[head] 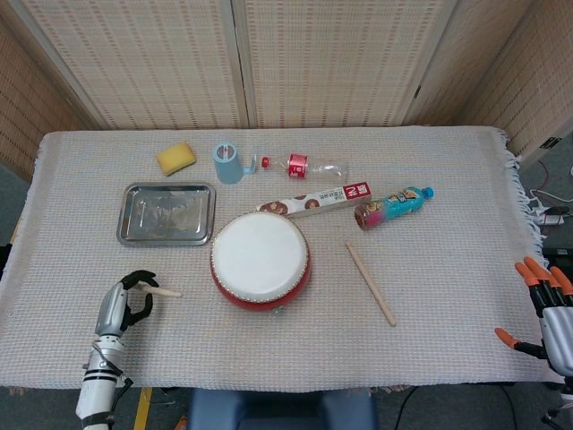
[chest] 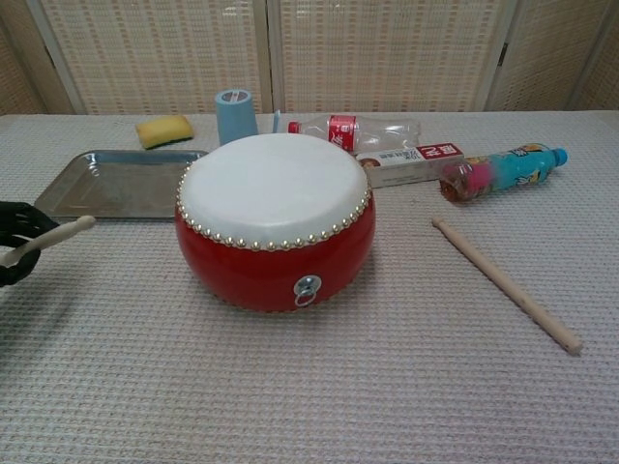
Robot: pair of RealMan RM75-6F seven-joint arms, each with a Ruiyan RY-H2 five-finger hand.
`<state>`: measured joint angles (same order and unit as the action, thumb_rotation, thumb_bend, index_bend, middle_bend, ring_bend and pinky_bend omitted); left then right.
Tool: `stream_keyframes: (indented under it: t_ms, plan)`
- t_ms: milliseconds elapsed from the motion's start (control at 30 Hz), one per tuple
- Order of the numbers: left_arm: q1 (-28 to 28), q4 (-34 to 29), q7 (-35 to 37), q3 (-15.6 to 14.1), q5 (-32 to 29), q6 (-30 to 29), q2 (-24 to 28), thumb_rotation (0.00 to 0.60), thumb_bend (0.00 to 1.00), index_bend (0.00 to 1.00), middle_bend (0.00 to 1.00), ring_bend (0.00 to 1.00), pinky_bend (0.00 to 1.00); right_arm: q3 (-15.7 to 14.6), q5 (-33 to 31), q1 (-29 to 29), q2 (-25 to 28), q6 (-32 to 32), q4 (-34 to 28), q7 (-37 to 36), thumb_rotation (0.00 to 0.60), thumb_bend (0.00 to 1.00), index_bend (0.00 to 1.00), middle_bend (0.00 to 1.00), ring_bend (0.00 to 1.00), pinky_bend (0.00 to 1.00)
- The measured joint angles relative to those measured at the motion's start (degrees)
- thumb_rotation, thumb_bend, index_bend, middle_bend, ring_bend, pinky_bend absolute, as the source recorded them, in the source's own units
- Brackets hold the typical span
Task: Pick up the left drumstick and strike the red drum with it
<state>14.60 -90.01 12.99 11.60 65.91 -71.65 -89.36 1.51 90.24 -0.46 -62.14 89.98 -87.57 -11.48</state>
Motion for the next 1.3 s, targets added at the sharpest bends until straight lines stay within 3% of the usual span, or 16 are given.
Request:
stream_keyframes:
  t_ms: [200,500,800,1000,1300]
  plan:
    - [-0.43,1.66,16.03,2.17,2.14,2.46,1.35,0.600,0.50,0.53,0.31,0.22,0.28,-0.05,-0.03,-0.23,0.09,0.28,-0.17,0.20,0.600,0.00,0.00,0.00,0.00,0.00]
    - [0.40,4.45,42.24,3.77,6.15,9.33,2.68,0.600,0.50,0.53,0.31,0.22,0.27,-0.13,0.06,-0.45,0.03,0.57,-0.17,0.27,0.600,0.00,0.00,0.00,0.00,0.00]
    - [2.14,9.99,62.84,3.56,11.93,12.40,1.83,0.600,0.50,0.52,0.31,0.20,0.26,-0.16,0.10,-0.61,0.04,0.74,-0.20,0.30,0.600,0.00,0.00,0.00,0.00,0.00]
    - [3.62,15.04,73.38,2.21,15.06,13.19,0.60,0.600,0.50,0.51,0.31,0.22,0.29,-0.16,-0.02,-0.63,0.10,0.64,-0.30,0.37,0.600,0.00,0.00,0.00,0.00,0.00]
    - [5.34,17.97,83.10,1.89,15.07,14.53,0.29,0.600,0.52,0.50,0.36,0.31,0.38,-0.12,-0.11,-0.67,0.16,0.60,-0.42,0.53,0.600,0.00,0.00,0.00,0.00,0.00]
